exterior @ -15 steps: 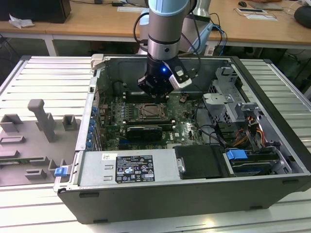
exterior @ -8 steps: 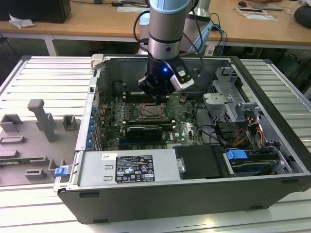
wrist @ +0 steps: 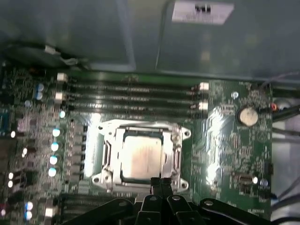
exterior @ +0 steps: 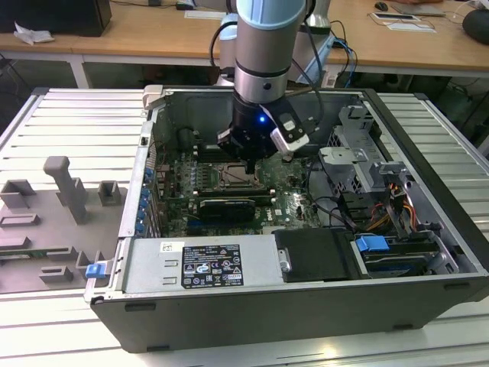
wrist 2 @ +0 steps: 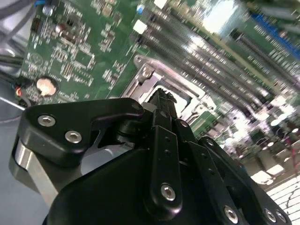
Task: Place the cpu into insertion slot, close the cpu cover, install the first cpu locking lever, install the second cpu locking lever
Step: 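Install the second cpu locking lever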
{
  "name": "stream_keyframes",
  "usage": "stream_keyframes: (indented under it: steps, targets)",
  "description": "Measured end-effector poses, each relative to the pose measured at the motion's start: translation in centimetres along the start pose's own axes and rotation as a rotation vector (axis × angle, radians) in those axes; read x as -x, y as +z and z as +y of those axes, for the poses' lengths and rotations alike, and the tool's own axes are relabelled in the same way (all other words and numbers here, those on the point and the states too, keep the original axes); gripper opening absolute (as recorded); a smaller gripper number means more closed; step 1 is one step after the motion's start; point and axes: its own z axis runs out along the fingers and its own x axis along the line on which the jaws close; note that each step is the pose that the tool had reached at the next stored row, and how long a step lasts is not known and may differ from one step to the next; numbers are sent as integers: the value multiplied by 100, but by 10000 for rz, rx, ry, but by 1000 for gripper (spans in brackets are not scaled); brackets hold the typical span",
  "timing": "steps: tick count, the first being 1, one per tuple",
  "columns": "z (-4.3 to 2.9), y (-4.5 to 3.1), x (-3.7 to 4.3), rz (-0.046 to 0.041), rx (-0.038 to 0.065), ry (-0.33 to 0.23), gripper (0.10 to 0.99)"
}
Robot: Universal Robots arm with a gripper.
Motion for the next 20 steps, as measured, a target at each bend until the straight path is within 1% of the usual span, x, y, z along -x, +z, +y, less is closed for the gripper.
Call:
stream_keyframes:
  steps: [2, 5, 8, 9, 10, 12, 13, 15, 16, 17, 18, 19, 20]
  targets:
    - [-40, 0, -3, 34, 25, 5, 110]
    - [-61, 5, -15, 33, 66, 7, 110]
    - [-130, 5, -49, 27, 80, 7, 110]
    - [-131, 7, -59, 26, 81, 4, 110]
    - [-131, 10, -82, 24, 87, 3, 110]
    - [-139, 19, -122, 23, 129, 0, 110]
    - [-141, 27, -166, 21, 153, 0, 110]
    - [-140, 38, -230, 20, 166, -2, 110]
    - [-139, 52, -289, 21, 171, -5, 110]
    - [-138, 68, -328, 20, 188, -7, 110]
    - [-139, 90, -349, 21, 201, -17, 110]
    - [-142, 134, -362, 21, 208, -28, 110]
    - [-146, 153, -368, 20, 228, -33, 110]
